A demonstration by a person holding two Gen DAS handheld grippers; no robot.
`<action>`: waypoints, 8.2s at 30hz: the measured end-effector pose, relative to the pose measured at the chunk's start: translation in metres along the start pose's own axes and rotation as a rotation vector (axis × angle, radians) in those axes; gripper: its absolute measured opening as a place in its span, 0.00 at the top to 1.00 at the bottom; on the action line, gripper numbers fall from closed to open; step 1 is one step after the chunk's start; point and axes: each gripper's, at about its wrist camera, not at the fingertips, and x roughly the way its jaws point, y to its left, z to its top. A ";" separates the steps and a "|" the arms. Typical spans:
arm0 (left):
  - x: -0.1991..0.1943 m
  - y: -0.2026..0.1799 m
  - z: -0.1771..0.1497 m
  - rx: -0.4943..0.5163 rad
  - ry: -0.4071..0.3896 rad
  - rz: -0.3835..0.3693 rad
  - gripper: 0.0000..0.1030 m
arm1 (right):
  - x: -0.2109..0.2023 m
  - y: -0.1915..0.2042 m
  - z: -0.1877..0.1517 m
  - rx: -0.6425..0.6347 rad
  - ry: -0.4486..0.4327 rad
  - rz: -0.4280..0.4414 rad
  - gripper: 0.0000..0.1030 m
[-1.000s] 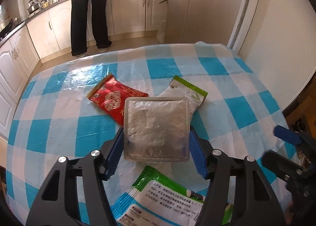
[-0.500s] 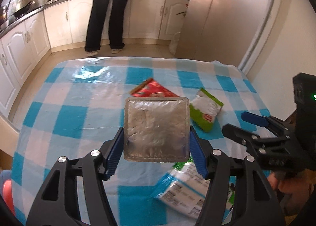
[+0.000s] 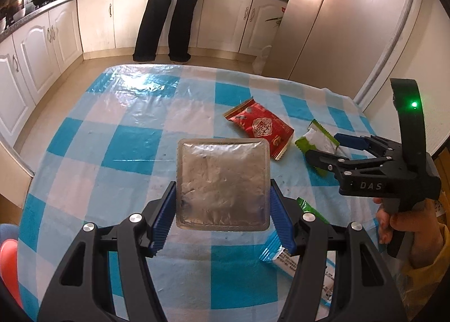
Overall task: Collect trash
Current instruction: 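Grasp the white snack bag with green trim using the right tool, then carry the silver packet and white snack bag toward the red bucket, then open the left tool over the red bucket while the right tool releases the white bag, then move both open tools back over the table toward the remaining bags, then grasp the blue-white-green barcode snack bag with the right tool, then grasp the red sachet with the left tool and lift it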
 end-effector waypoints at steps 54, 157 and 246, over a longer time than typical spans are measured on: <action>-0.094 0.038 -0.111 -0.035 0.041 -0.041 0.39 | -0.112 0.079 -0.146 0.208 -0.103 0.014 0.63; -0.200 0.208 -0.183 -0.337 -0.002 0.257 0.20 | -0.112 0.259 -0.144 0.108 -0.073 0.334 0.14; 0.062 -0.060 0.069 -0.146 0.067 0.161 0.20 | -0.078 0.032 -0.122 0.245 -0.111 0.030 0.45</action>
